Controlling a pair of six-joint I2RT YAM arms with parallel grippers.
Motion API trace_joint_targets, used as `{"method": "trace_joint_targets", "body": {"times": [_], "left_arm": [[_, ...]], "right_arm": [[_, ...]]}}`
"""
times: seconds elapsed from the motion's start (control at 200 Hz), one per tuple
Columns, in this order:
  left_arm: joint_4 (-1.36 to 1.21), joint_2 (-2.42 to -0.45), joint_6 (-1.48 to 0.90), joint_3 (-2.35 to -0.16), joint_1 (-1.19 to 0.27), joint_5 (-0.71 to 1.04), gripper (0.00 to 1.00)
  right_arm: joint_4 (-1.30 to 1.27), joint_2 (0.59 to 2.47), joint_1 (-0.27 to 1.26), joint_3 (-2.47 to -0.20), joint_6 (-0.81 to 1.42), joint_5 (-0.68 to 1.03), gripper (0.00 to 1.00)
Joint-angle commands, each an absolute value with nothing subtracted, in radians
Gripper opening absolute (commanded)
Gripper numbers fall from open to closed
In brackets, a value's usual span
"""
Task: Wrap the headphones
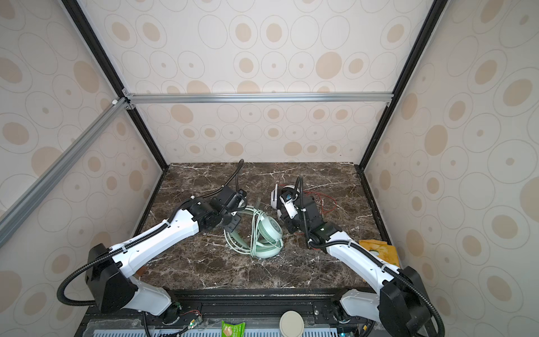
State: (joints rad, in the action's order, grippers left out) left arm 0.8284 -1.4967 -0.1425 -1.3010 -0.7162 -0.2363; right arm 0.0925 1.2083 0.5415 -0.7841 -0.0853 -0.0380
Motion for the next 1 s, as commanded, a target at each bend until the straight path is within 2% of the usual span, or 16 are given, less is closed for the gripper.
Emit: {"method": "trace_joint_targets", "body": {"times": [0.0,0.235,0.43,0.785,0.995], "left_arm": [[0.839,-1.543,-0.194,-1.360,-0.672,-0.185,0.00],[0.815,-1.718,-0.186,-1.425,-0.540,-0.161,0.00],[0.850,-1.926,-0.166,-1.612,-0.427,-0.173,0.00],[0.994,-2.207,-0.175,-1.991,-0.260,-0.175,0.00],[0.998,-2.248,-0.184,-2.011,-0.141,-0.186,0.00]], "right_arm": [[0.054,1.188,0.539,-0.757,0.026,-0.102,0.49],[-0.073,1.118,0.539,-0.610,0.065,-0.111,0.49],[-0.180,1.073,0.539,-0.500,0.118,-0.092,0.50],[-0.187,1.075,0.540,-0.502,0.150,-0.060,0.50],[-0.202,1.073,0.540,-0.491,0.157,-0.057,0.50]]}}
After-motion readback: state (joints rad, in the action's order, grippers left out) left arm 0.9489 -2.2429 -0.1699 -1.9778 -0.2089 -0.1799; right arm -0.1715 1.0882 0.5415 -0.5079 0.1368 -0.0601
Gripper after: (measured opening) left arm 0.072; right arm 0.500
